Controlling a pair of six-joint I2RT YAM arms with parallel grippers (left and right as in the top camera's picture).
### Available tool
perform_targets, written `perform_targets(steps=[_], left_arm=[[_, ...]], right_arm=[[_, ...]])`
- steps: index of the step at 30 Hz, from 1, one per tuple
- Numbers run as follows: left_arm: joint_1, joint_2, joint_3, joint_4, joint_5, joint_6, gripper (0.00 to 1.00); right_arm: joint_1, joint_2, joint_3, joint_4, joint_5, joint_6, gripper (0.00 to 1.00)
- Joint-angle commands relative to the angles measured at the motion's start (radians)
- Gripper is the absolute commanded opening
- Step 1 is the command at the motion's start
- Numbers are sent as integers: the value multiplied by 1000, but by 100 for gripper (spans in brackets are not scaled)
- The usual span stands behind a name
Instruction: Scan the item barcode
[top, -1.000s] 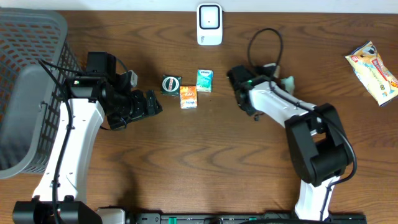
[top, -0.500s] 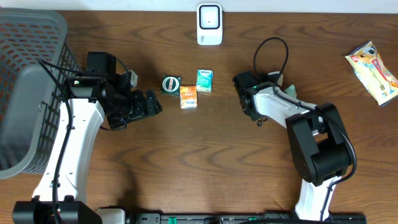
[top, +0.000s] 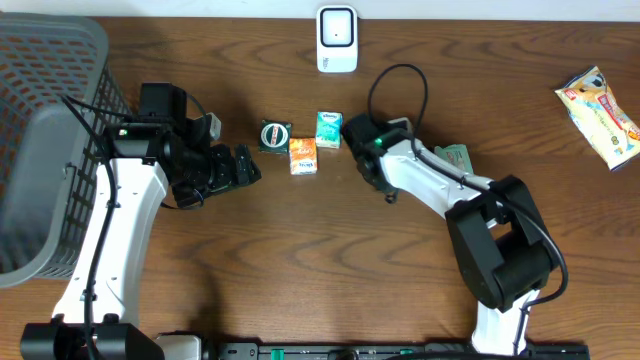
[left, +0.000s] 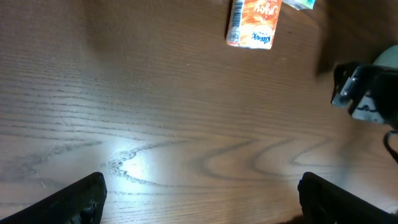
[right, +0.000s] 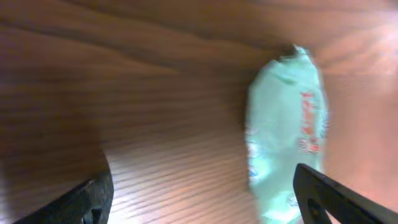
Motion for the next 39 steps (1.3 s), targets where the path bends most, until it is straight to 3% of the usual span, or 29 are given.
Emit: perform_targets(steps=[1,7,10,13,14,16,17,25,31,36,39], left_arm=[[-2,7,-2,-2,6,13,98],[-2,7,-2,-2,6,13,98],[-2,7,-2,-2,6,13,98],[-2,7,-2,-2,6,13,98],[-2,7,-2,-2,6,13,97],[-2,7,-2,-2,6,13,98],[-2,7,-2,-2,6,13,98],[-2,7,-2,-2,6,13,98],[-2,7,-2,-2,6,13,98],[-2,7,-2,-2,6,13,98],[-2,7,-2,-2,6,13,97]], right_arm=[[-14,4,115,-48,-79,4,91],[-113,4,266,-141,-103,-39,97],[-197,4,282,-139,-213,-182,98],[-294,5,281,-162,-402,-404,87],[-319,5,281,-175,-453,-461,88],[-376,5,280,-209,-557,-571,99],[-404,5,280,-222,-595,-618,99],[-584,5,217,-175,-776,-734,99],[-629,5,109,-58,-850,-731,88],[-615,5,24,21,-850,-712,61],[-601,5,3,43,-850,-685,52]])
